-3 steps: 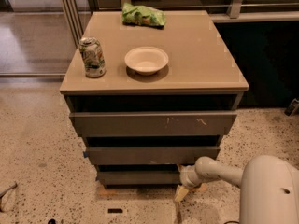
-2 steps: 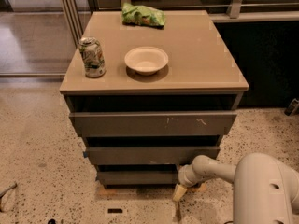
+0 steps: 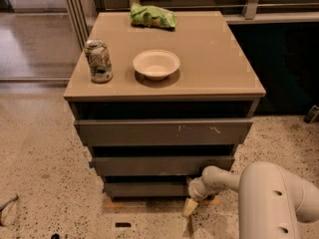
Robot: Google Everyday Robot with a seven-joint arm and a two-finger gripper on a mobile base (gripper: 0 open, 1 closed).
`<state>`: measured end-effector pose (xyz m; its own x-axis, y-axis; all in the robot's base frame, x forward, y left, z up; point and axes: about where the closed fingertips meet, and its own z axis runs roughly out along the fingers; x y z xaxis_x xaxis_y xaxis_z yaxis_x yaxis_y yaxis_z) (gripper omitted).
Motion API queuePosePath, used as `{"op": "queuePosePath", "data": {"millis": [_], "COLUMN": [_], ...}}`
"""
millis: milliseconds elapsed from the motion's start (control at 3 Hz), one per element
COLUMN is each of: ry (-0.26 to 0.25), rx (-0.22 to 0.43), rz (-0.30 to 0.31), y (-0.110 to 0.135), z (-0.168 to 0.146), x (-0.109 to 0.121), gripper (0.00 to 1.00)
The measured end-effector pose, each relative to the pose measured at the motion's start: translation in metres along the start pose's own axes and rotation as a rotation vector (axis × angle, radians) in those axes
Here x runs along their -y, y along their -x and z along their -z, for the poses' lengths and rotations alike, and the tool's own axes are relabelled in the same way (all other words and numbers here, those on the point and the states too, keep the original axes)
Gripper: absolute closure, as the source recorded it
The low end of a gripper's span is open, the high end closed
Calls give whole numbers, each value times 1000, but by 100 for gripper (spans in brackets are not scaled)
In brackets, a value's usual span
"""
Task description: Open bottom drawer
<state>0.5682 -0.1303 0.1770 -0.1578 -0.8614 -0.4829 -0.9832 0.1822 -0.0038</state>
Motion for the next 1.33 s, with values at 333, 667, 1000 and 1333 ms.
{"op": "queuePosePath", "data": {"millis": [333,667,1000,1333], "ry": [29,58,84,114], "rx": [-17,-27,-34,-37], "rz": [-9,-19,-30,-34], "y": [-3,-5,-4,-1], "z": [-6,-5,1,9], "x": [-4,-11,-20,-32], "gripper": [0,0,0,0]}}
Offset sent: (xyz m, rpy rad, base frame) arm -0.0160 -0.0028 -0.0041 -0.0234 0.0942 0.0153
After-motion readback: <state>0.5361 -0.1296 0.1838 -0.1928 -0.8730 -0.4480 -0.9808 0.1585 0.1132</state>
